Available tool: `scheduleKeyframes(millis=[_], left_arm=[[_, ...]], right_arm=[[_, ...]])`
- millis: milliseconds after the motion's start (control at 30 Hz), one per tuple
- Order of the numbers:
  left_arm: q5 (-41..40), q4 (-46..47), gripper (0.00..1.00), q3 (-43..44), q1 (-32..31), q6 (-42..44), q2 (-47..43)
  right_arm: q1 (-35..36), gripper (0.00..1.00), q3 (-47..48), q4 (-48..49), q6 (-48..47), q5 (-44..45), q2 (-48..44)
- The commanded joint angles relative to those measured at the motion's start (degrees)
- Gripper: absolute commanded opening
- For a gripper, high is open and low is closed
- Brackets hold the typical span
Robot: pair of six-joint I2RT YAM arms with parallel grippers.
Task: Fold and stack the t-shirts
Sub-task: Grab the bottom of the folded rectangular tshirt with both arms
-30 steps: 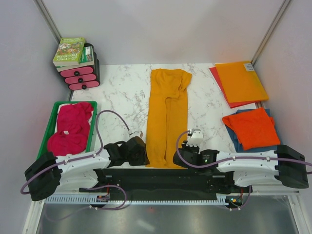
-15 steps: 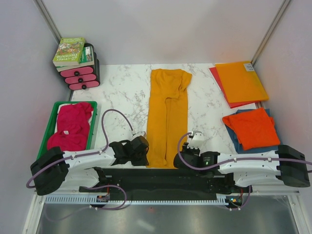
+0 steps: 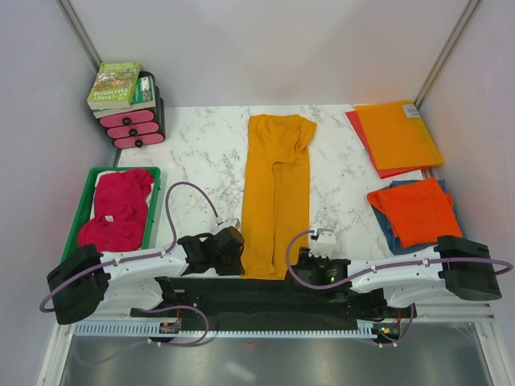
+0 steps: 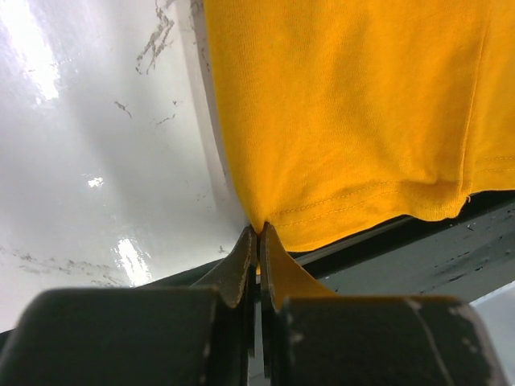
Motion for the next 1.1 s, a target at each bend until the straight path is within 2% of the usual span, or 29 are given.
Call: scheduleKeyframes(millis=[0, 267, 433, 700, 867, 900, 1033, 1067], left_arm=[[-1.8, -6.1, 0.02, -2.1, -0.8, -1.1, 1.0], [-1.9, -6.1, 0.02, -2.4, -0.9, -1.5, 0.6], [-2.1, -5.9, 0.02, -2.2, -0.9, -2.1, 0.3], [-2.5, -5.7, 0.02, -1.8, -1.2, -2.7, 0.1], [-2.5, -5.8, 0.02, -1.7, -1.3, -2.6, -0.2], [-2.4, -5.8, 0.02, -1.7, -1.4, -2.6, -0.3], [-3.3, -6.0, 0.02, -1.7, -1.9, -2.3, -2.0], [-3.7, -6.0, 0.02, -1.6, -2.2, -2.2, -4.2]], right_arm=[[0.4, 0.48, 1.4, -4.7, 5.8, 0.8, 1.7], [0.4, 0.54, 1.8, -7.2, 8.9, -1.2, 4.4], [0.4, 0.48, 1.2, -6.0, 7.9, -4.4, 4.9], [0.4, 0.19, -1.9, -3.6, 8.6, -8.1, 2.9], [0.4, 0.08, -3.4, -2.9, 10.0, -9.0, 1.7], [0.5, 0.0, -3.5, -3.0, 10.0, -8.9, 1.4], [2.9, 0.0, -0.9, -5.4, 10.6, -4.6, 0.6], [3.9, 0.0, 0.5, -8.8, 11.7, -3.1, 0.8]])
